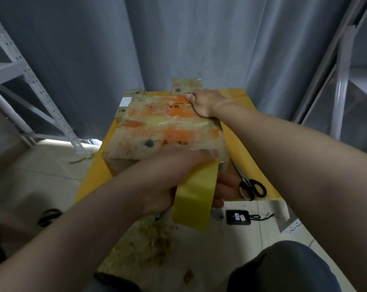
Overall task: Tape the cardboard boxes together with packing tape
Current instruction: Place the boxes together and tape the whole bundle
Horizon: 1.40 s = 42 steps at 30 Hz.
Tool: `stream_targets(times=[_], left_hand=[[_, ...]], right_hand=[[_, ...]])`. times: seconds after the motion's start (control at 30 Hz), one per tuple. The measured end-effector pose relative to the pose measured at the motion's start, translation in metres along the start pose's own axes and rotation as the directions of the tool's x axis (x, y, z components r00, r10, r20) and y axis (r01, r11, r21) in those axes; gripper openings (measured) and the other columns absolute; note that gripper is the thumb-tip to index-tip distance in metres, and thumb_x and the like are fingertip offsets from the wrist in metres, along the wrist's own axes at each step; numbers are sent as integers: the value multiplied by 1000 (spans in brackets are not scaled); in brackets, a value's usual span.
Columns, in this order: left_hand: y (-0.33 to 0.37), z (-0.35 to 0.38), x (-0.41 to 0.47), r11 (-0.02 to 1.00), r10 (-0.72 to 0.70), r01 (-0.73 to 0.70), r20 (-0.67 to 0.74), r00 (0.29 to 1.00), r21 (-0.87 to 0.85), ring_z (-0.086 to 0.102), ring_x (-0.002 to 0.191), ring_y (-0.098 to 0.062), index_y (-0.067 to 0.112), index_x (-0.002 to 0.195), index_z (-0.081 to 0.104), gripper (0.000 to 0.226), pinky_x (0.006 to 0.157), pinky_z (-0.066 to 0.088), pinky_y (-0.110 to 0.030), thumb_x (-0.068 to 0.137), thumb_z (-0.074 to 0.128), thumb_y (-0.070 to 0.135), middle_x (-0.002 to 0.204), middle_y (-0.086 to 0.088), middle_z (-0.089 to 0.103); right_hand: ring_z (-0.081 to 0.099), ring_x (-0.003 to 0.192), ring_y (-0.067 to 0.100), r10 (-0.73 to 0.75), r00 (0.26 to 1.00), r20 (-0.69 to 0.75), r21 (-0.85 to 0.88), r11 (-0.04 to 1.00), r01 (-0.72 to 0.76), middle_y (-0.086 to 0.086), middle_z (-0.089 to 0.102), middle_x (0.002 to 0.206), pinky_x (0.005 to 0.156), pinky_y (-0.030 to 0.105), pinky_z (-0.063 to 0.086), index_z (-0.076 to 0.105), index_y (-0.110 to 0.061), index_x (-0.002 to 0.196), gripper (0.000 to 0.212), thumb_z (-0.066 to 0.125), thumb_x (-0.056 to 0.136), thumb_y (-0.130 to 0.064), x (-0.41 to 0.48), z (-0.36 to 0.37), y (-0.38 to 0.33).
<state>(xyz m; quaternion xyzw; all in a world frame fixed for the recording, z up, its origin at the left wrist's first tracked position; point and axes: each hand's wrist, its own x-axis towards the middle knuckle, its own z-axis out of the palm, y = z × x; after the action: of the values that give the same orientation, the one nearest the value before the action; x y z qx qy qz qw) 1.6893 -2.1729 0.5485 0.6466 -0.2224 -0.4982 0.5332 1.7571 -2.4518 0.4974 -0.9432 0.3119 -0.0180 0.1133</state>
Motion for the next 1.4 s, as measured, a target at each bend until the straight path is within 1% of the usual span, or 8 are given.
stream_targets(times=[0.1,0.27,0.43,0.6,0.73,1.03,1.2,1.4], left_hand=[[-13,-3,1,1000,7,-7,41,999,12,70,111,-45,-4,125,64,42,99,56,-61,101,65,30,119,-28,72],[-20,3,-5,983,-112,132,153,982,-125,75,68,-30,-4,115,65,35,61,63,-39,106,55,28,92,-22,78],[-48,0,0,982,-136,158,190,972,-105,75,75,-35,0,87,82,46,69,60,-39,105,56,33,95,-25,77],[-64,-3,10,982,-127,148,173,977,-119,76,71,-31,7,118,65,30,64,60,-37,107,56,33,96,-21,78],[-72,0,14,990,-98,110,133,986,-86,76,75,-31,10,124,61,30,66,61,-37,107,56,34,99,-18,79],[-77,1,17,967,-180,197,115,977,-164,76,75,-32,1,121,63,34,63,61,-39,107,56,32,98,-19,79],[-82,3,28,962,-218,231,97,971,-145,78,79,-32,3,119,63,34,67,65,-44,107,56,34,102,-18,79],[-84,5,39,964,-257,259,37,966,-66,79,87,-29,4,120,68,40,78,64,-45,101,66,40,101,-13,80]], right_hand=[[42,144,38,18,1000,-5,6,1000,-18,18,43,159,110,43,36,42,-10,152,60,20,113,-49,-1,-1,0],[45,142,39,36,999,-2,-12,999,-36,18,45,157,107,44,39,44,-11,150,60,20,112,-50,-3,-1,-1],[46,140,40,35,999,-20,7,999,-35,19,46,156,107,44,39,46,-11,148,59,21,112,-51,0,1,0],[47,139,39,35,999,-40,39,999,-34,18,47,155,106,42,39,48,-10,148,60,23,112,-51,2,1,2],[50,136,37,45,996,-75,75,996,-39,17,52,152,100,39,39,51,-10,146,61,28,110,-53,3,5,3],[57,120,37,136,895,-424,229,973,-39,10,63,129,96,49,51,64,-16,119,40,43,104,-46,-5,3,2],[59,107,33,107,815,-570,310,946,93,10,66,110,88,44,49,65,-10,102,33,42,107,-34,-18,-2,4],[63,107,34,445,752,-487,635,771,-45,13,72,112,84,40,49,71,-8,103,35,42,106,-28,-59,8,16]])
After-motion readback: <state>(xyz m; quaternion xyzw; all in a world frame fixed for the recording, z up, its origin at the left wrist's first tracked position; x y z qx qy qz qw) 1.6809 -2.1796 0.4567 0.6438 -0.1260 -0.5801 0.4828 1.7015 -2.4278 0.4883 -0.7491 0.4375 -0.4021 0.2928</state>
